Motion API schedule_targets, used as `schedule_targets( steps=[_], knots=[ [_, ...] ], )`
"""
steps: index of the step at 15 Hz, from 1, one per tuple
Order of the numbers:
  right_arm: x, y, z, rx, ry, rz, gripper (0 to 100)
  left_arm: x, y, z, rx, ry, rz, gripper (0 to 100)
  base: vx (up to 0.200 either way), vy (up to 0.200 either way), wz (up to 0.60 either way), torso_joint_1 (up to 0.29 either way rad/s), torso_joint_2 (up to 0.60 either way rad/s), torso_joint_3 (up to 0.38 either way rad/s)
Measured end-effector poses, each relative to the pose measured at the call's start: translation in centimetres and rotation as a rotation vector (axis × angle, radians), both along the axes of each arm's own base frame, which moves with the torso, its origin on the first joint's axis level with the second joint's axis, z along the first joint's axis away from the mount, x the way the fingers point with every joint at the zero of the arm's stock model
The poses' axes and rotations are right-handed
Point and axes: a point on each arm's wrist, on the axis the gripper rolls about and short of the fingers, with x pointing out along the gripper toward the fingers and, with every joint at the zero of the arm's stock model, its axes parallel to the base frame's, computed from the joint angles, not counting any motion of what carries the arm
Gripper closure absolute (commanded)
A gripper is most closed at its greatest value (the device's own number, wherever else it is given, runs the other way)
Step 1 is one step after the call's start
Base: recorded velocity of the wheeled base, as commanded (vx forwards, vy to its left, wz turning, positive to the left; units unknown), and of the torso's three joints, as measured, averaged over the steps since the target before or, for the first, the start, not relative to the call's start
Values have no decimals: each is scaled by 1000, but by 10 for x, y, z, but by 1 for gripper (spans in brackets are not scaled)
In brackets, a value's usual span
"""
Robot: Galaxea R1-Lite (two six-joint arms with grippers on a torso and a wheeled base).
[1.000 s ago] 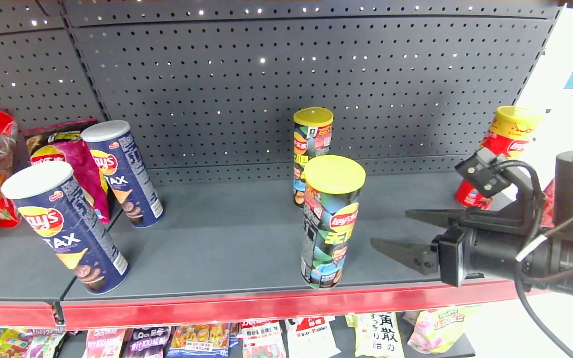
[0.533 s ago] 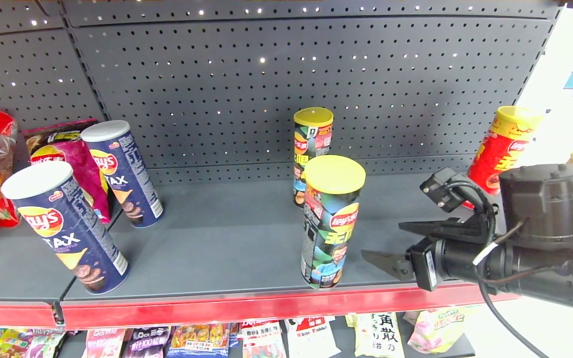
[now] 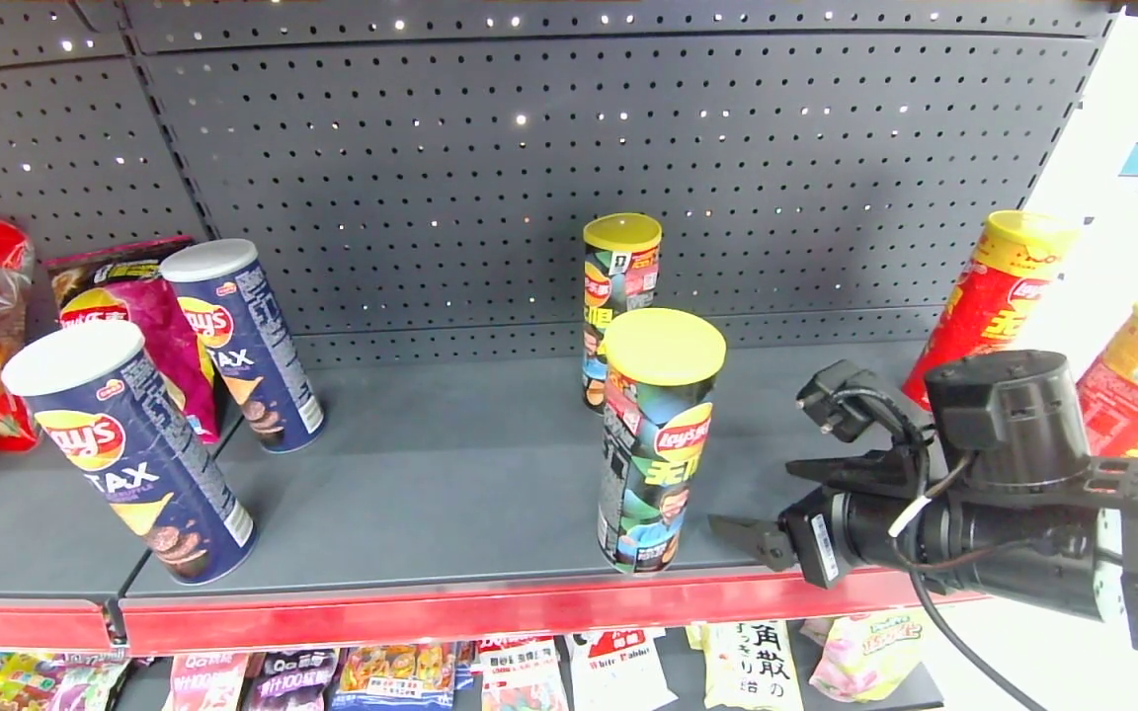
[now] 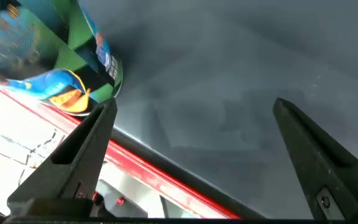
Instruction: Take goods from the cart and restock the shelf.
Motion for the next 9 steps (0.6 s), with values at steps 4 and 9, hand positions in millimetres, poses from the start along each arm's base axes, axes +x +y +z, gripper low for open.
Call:
schedule_targets(
  steps=[4,9],
  knots=[
    [5,4,-6,-15,14,-2,0,0,0,0,0,0,0,0,0,0,0,0,0,0],
    [15,10,-11,-11,-27,-32,0,0,0,0,0,0,0,0,0,0,0,0,0,0]
  ],
)
